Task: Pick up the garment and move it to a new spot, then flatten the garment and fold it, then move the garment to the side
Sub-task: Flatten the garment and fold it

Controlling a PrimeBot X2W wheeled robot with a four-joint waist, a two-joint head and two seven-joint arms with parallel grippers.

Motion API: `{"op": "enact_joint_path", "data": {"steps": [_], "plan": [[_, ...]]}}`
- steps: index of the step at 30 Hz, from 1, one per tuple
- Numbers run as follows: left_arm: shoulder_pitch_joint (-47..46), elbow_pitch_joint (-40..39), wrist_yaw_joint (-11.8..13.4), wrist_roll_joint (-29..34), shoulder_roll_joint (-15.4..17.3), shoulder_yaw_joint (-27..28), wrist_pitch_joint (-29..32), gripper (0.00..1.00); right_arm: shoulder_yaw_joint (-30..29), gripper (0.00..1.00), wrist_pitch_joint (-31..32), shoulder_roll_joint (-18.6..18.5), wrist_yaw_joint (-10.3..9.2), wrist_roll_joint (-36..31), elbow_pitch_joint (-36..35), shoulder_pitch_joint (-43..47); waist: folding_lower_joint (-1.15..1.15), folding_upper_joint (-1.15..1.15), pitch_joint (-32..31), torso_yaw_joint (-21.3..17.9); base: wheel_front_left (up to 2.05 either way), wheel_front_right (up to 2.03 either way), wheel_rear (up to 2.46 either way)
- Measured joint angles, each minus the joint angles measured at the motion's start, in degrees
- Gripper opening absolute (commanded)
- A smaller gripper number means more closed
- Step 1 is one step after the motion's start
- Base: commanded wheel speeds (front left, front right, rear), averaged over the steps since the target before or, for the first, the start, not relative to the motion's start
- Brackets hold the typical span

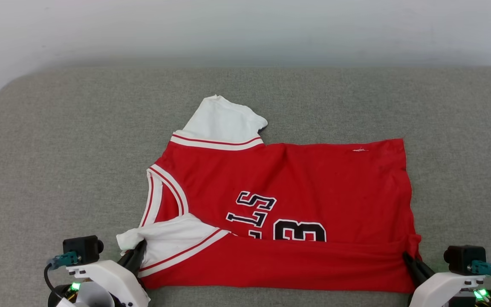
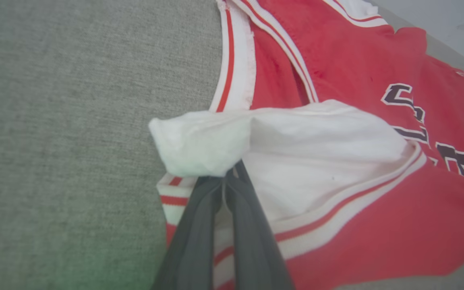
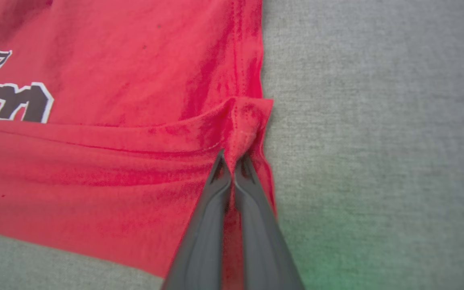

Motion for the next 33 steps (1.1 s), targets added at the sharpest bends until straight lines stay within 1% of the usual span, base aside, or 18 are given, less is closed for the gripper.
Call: {"op": "enact_joint_path", "data": {"steps": [1, 2, 3, 8, 11, 16, 20, 22, 26, 29, 33], "plan": [[-0.1, 0.6, -0.1, -0.4, -0.2, -0.1, 0.6, 0.48, 0.1, 0.33, -0.4, 0.0, 0.00, 0.2, 0.6, -0.3, 0.00, 0.00, -0.2, 0.0, 0.00, 0.00, 0.00], [-0.1, 1.0, -0.1, -0.5, -0.3, -0.1, 0.7, 0.90, 0.3, 0.73, -1.2, -0.2, 0.00, 0.1, 1.1, -0.4, 0.00, 0.00, -0.4, 0.1, 0.00, 0.00, 0.00], [-0.1, 1.2, -0.1, -0.6, -0.5, 0.0, 0.7, 1.00, 0.2, 1.00, -1.5, -0.2, 0.00, 0.3, 1.7, -0.4, 0.00, 0.00, -0.7, 0.1, 0.00, 0.00, 0.00], [-0.7, 2.2, 0.7, -1.5, -0.7, 0.5, 1.3, 1.00, -0.2, 1.00, -6.1, 0.1, -0.01, 0.4, 1.8, -1.1, 0.00, 0.00, -2.3, 0.6, 0.00, 0.00, 0.00], [-0.5, 2.4, 1.3, -1.8, -0.4, 0.7, 1.8, 1.00, -1.3, 1.00, -8.8, 0.2, -0.02, 0.4, 0.4, -0.9, 0.00, 0.00, -3.7, 0.8, 0.00, 0.00, 0.00], [0.3, 1.3, 2.9, -2.2, 1.5, 1.5, 2.6, 1.00, -3.3, 1.00, -12.0, 1.1, -0.02, -0.9, -3.5, 0.0, 0.00, 0.00, -5.7, 1.0, 0.00, 0.00, 0.00], [0.6, -1.6, 4.1, -2.8, 3.3, 2.4, 4.8, 1.00, -5.2, 1.00, -12.1, 2.4, -0.02, -2.3, -7.1, 1.7, -0.01, 0.00, -6.7, 1.1, 0.00, 0.00, 0.00], [0.8, -3.8, 4.2, -3.5, 4.6, 2.5, 7.5, 1.00, -5.7, 1.00, -11.3, 2.9, -0.02, -2.8, -8.8, 2.7, -0.01, 0.00, -7.0, 1.2, 0.00, 0.00, 0.00], [1.9, -9.1, 4.9, -5.7, 8.0, 1.5, 17.4, 1.00, -6.4, 1.00, -9.9, 4.0, -0.02, -3.4, -12.1, 4.6, -0.01, 0.00, -7.4, 1.2, 0.00, 0.00, 0.00], [2.9, -13.3, 6.5, -8.0, 10.2, 1.2, 24.4, 1.00, -6.9, 1.00, -9.0, 4.5, -0.02, -3.8, -14.0, 5.2, 0.00, 0.00, -7.2, 0.9, 0.00, 0.00, 0.00], [4.1, -17.1, 9.8, -9.9, 11.8, 0.5, 31.8, 1.00, -6.9, 1.00, -7.7, 5.2, -0.02, -3.9, -15.4, 5.6, -0.01, 0.00, -6.1, 0.4, 0.00, 0.00, 0.00]]}}
